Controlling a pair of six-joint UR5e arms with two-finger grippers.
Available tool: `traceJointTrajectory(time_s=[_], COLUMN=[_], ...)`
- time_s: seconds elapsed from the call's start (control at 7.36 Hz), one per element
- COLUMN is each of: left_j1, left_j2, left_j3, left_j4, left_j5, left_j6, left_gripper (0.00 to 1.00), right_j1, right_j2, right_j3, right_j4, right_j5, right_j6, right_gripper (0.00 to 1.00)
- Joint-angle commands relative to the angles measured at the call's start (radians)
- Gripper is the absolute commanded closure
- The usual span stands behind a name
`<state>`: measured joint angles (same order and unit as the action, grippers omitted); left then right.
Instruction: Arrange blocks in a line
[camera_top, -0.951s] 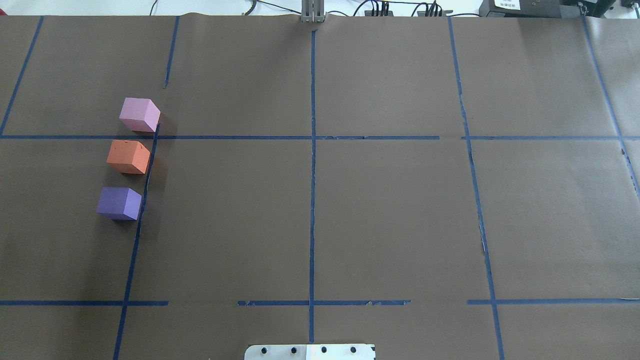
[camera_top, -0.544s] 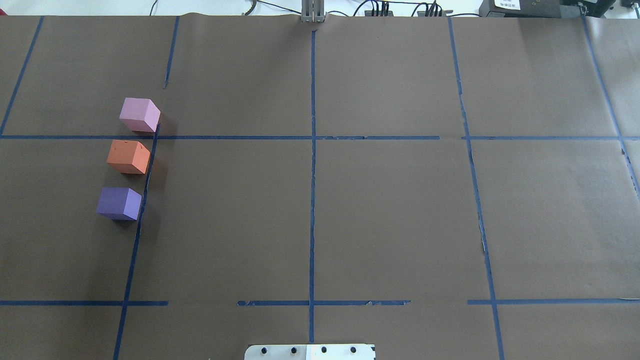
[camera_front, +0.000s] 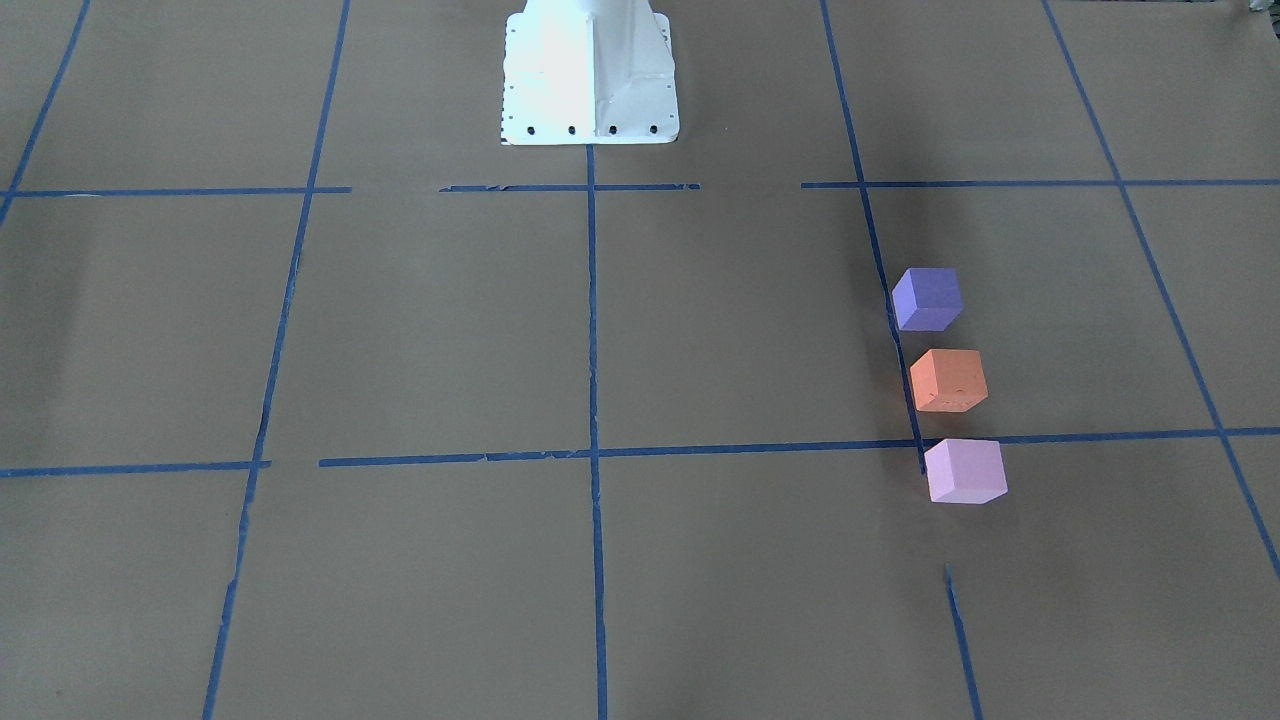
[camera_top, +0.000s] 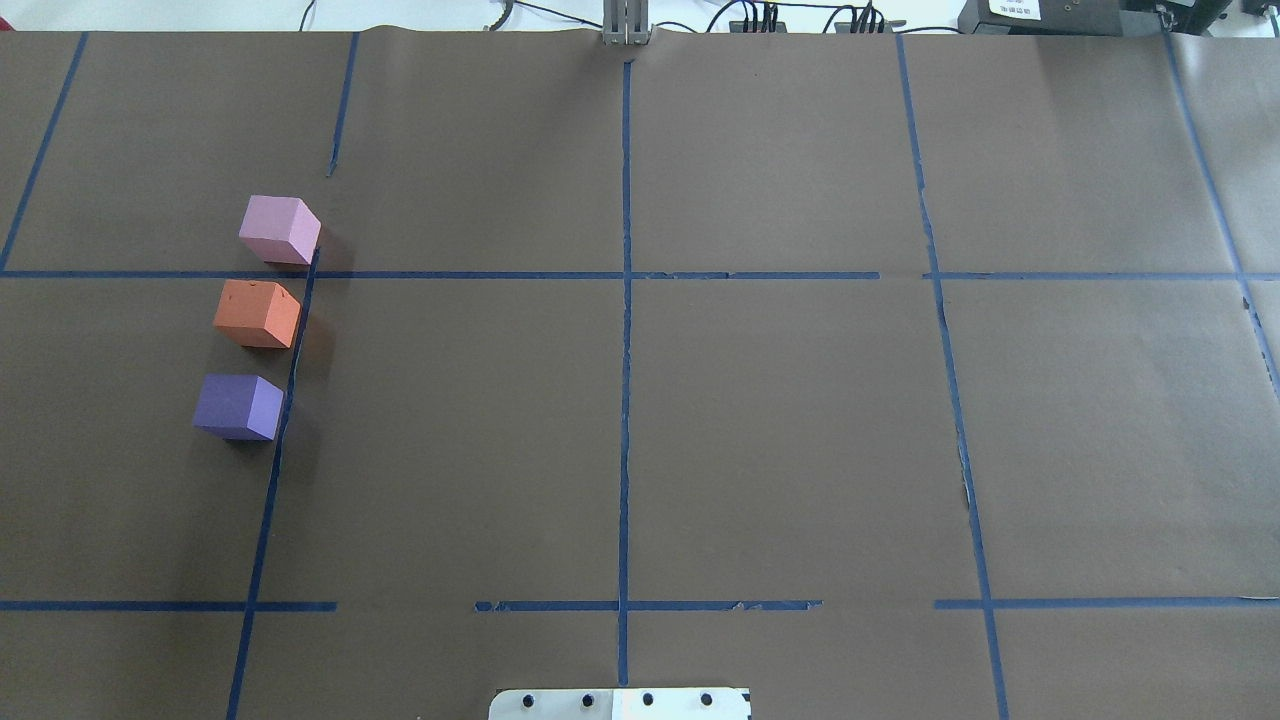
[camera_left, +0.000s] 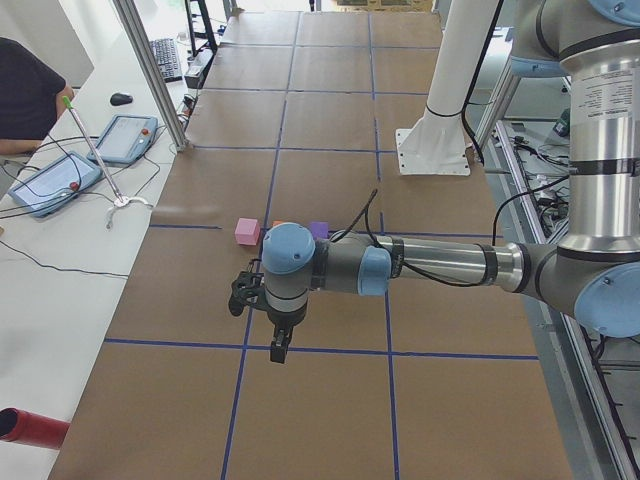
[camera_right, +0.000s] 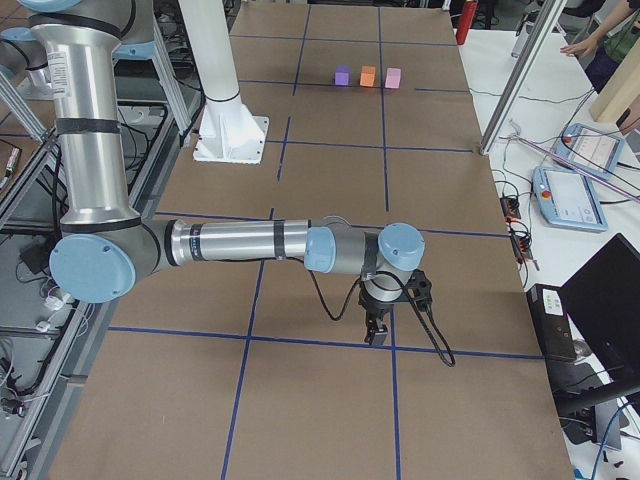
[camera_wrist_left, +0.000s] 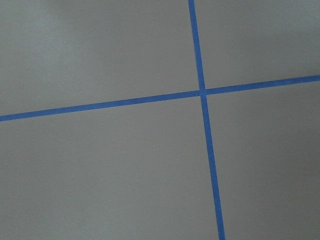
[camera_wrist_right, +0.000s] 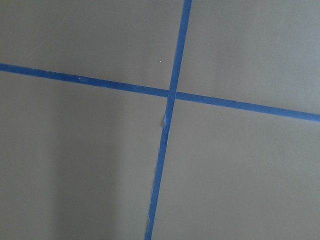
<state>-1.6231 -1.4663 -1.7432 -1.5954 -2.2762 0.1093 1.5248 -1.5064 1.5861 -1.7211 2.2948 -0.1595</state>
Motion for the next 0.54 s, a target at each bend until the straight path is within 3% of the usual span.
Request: traceJointTrajectory(time_s=[0.0, 0.27, 0.41], left_j1=[-0.003, -0.006, -0.006], left_j2=[0.003, 0.014, 0.014], left_j3=[0.004, 0.023, 0.022], left_j4=[0.003, 0.002, 0.003], left_j5=[-0.006, -0.103, -0.103], left_j6=[0.003, -0.005, -0.006], left_gripper=[0.00, 0.00, 0.00], right_j1=[0.000, 0.000, 0.000], right_j2=[0.000, 0.000, 0.000], right_j3=[0.000, 0.000, 0.000], right_j4=[0.000, 0.000, 0.000], right_j5=[0.000, 0.000, 0.000], right_j6=[0.000, 0.000, 0.000], right_gripper=[0.00, 0.00, 0.00])
